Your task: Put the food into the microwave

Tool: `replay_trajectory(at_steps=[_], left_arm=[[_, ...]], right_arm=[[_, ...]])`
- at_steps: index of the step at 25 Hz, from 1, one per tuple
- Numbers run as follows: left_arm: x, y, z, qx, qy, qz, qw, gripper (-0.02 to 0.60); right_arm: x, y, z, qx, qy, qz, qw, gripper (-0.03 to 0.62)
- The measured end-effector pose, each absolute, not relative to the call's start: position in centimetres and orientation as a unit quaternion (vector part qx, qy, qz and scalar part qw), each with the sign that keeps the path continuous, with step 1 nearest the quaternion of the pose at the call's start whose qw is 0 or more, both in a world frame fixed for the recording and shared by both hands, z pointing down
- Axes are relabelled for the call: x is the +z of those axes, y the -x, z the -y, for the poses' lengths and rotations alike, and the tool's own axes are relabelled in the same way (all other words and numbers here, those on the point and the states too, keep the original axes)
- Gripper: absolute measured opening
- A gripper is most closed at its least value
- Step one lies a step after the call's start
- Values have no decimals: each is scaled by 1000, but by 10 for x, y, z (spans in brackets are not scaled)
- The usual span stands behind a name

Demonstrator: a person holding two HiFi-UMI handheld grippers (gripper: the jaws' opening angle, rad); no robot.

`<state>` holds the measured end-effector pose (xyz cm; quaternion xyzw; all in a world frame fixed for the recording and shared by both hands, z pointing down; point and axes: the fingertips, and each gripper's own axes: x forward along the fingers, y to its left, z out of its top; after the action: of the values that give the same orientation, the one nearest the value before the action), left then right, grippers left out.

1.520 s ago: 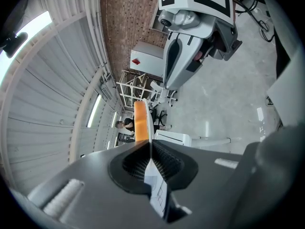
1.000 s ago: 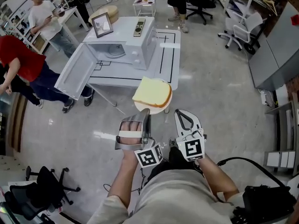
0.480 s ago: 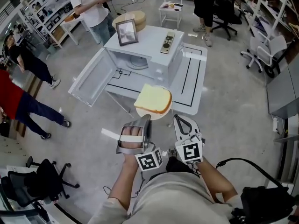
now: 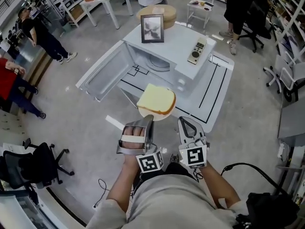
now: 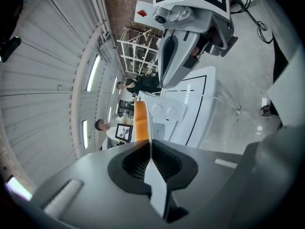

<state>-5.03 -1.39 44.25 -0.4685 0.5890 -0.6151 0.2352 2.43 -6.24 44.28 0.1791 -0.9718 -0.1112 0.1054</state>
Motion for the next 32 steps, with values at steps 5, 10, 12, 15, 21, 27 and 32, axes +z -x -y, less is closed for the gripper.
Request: replay_trajectory(at_steps=[5, 10, 12, 15, 21, 27, 32], left_arm=[[456, 87, 18, -621, 467, -590, 219, 23], [466, 129, 23, -615, 483, -581, 224, 23], [470, 151, 26, -613, 492, -574, 230, 23], [479, 184, 31, -607, 509, -557, 247, 23], [497, 242, 46, -598, 537, -514, 300, 23], [524, 275, 70, -593, 559, -487, 314, 23], [539, 280, 103, -591, 567, -473, 325, 23]], right_arm=[[452, 13, 68, -117, -160, 973, 118, 11], [459, 57, 70, -113, -170, 970, 131, 11], [462, 78, 68, -111, -178, 968, 139, 11], [469, 107, 63, -108, -198, 962, 155, 11], [483, 160, 58, -102, -251, 947, 170, 11], [497, 181, 66, -97, -293, 933, 183, 11], [502, 186, 86, -97, -315, 926, 181, 11]])
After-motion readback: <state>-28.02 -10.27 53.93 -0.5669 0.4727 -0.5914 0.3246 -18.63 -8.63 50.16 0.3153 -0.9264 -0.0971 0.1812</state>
